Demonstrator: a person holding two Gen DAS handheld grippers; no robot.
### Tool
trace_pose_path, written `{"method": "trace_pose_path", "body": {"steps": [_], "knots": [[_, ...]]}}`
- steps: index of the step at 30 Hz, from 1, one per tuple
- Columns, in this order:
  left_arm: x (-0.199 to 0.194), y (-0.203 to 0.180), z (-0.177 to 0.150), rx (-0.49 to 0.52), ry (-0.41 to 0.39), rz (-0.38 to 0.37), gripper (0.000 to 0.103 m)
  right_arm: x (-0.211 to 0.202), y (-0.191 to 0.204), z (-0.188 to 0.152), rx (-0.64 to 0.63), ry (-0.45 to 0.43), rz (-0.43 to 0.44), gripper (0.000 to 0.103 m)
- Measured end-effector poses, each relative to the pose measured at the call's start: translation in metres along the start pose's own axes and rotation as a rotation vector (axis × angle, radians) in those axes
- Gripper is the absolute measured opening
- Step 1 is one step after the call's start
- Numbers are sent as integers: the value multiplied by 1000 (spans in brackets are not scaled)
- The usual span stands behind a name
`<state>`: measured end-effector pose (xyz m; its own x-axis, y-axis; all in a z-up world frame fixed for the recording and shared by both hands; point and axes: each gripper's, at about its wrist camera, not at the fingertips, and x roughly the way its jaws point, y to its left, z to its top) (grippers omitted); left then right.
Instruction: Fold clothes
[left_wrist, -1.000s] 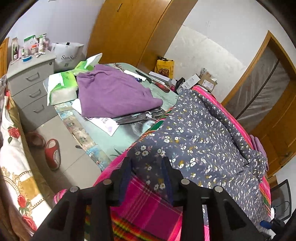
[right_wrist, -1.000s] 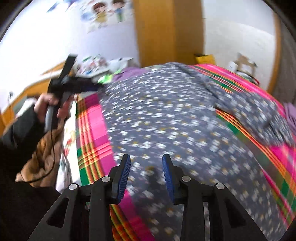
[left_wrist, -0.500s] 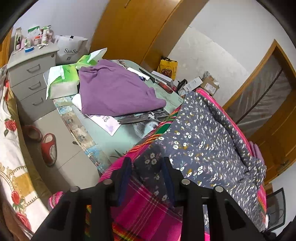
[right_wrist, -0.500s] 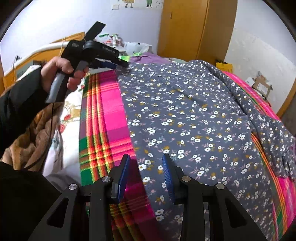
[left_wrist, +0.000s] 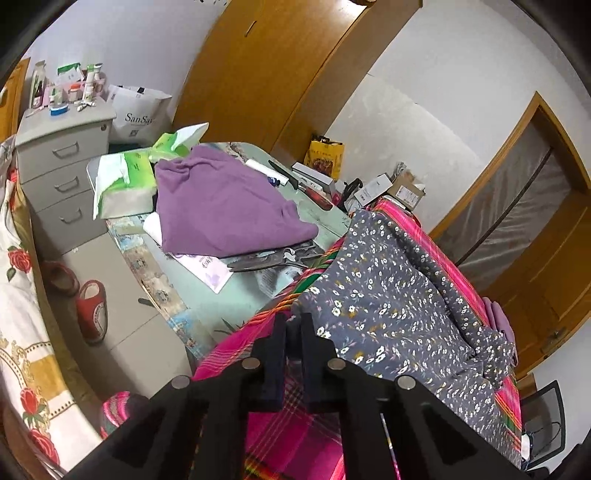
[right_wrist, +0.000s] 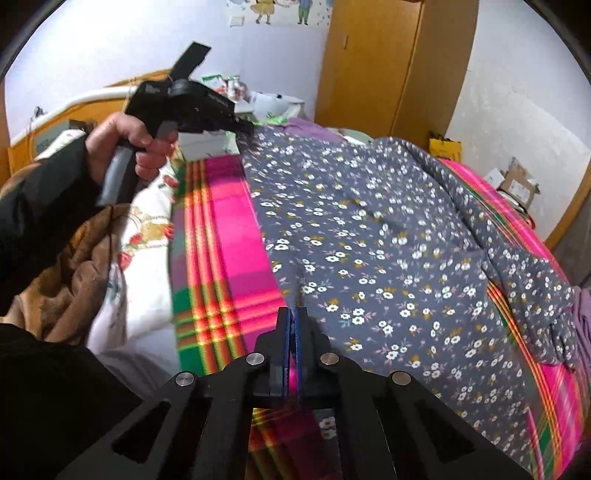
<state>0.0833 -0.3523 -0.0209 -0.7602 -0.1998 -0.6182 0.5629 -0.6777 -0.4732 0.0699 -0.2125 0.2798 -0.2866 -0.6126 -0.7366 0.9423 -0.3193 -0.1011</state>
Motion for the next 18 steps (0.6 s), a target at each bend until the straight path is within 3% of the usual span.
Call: {"method": "trace_pose_path", "body": {"steps": [11, 18], "knots": [[20, 18, -9, 16, 46, 58, 7, 23, -7, -9, 22, 64, 82, 3], [6, 8, -8, 91, 66, 48, 12, 0, -16, -8, 63, 22, 96, 19]]}}
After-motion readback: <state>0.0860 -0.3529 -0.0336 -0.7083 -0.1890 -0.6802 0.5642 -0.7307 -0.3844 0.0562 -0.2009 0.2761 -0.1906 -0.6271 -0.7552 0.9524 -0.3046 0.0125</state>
